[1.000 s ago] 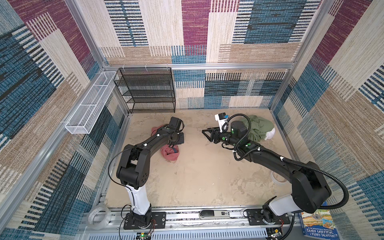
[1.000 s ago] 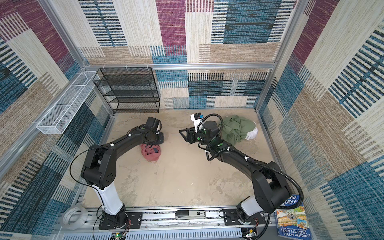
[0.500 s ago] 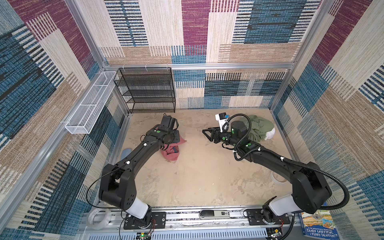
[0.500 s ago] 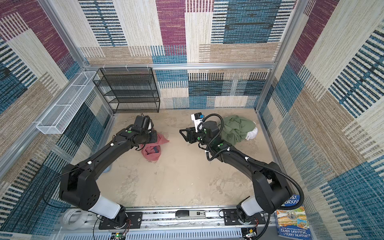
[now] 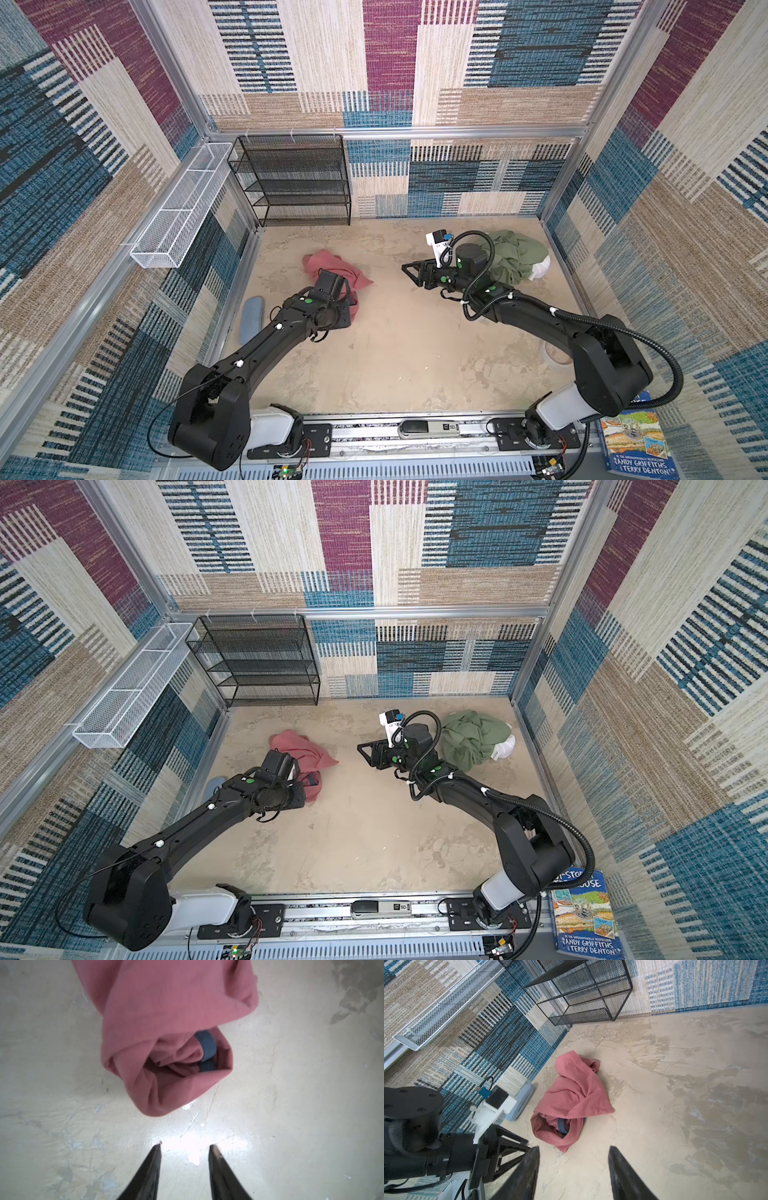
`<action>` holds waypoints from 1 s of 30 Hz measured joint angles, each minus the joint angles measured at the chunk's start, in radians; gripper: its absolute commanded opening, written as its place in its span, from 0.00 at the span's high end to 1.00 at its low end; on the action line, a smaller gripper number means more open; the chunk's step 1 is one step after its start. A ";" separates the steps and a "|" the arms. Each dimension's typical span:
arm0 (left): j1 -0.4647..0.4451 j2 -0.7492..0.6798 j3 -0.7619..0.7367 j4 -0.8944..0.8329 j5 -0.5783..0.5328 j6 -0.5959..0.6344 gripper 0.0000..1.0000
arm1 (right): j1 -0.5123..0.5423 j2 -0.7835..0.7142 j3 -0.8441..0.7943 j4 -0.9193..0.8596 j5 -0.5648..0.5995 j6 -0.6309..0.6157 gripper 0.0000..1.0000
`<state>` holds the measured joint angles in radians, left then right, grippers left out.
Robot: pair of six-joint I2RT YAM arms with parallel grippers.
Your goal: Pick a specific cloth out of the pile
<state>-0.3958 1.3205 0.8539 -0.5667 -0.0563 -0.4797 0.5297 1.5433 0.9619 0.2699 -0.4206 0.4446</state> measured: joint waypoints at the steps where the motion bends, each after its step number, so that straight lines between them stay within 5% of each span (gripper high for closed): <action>1: 0.000 0.002 -0.018 0.014 0.014 -0.009 0.51 | 0.000 0.002 0.000 0.002 -0.002 0.003 0.44; 23: -0.002 0.231 -0.069 0.302 0.006 -0.047 0.56 | 0.000 0.011 0.013 0.002 -0.006 0.006 0.44; 30: -0.002 0.258 -0.058 0.316 -0.045 -0.047 0.79 | 0.000 0.028 0.021 0.002 -0.008 0.006 0.44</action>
<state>-0.3973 1.5787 0.7956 -0.2508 -0.1013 -0.5262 0.5301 1.5715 0.9825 0.2722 -0.4290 0.4503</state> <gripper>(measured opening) 0.261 0.561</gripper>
